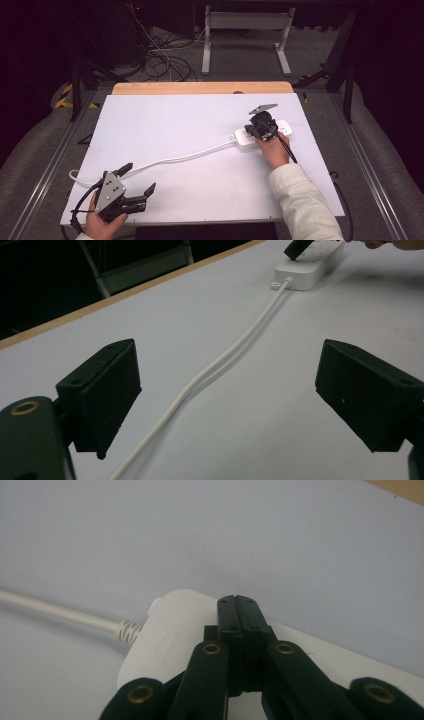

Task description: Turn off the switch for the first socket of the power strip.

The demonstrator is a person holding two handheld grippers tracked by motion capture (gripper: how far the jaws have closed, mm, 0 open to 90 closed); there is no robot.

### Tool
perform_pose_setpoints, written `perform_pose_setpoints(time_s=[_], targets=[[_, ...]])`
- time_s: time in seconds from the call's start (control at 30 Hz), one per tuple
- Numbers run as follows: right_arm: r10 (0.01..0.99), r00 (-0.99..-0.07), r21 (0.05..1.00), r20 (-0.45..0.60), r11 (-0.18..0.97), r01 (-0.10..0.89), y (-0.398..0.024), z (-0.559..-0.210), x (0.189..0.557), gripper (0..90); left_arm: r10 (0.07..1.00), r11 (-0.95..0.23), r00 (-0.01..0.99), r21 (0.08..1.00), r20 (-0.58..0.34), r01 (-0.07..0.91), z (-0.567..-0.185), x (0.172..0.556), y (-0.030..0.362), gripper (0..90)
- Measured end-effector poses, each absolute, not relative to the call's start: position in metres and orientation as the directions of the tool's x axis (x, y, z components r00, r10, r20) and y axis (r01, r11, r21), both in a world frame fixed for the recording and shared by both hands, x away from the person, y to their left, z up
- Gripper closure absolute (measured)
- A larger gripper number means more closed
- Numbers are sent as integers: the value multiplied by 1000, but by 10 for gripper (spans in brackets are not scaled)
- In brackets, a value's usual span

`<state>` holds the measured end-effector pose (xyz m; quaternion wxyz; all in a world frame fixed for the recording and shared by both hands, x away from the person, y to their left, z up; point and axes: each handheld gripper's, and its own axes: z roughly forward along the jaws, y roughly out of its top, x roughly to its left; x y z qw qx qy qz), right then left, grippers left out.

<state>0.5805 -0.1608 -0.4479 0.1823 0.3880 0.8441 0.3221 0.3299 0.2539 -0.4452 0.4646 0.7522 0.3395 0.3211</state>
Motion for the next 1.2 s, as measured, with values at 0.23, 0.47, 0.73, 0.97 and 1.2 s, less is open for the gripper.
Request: perform_pose_setpoints(time_s=[0.23, 0.47, 0.73, 0.97, 1.2], targets=[[771, -633, 686, -65, 496, 533, -161, -449, 580, 900, 809, -334, 565, 918, 163, 214, -446, 330, 253, 113], [773, -630, 686, -75, 498, 530, -159, -451, 580, 900, 810, -334, 564, 918, 164, 214, -446, 330, 253, 114], [774, -626, 690, -98, 505, 517, -157, -452, 578, 900, 808, -341, 563, 917, 173, 209, -445, 329, 253, 113], [781, -618, 701, -88, 490, 519, -158, -453, 577, 900, 808, -341, 564, 917, 172, 209, -445, 329, 253, 113], [784, -615, 710, -88, 482, 513, -159, -455, 576, 900, 807, -342, 564, 917, 174, 207, -445, 329, 253, 113]])
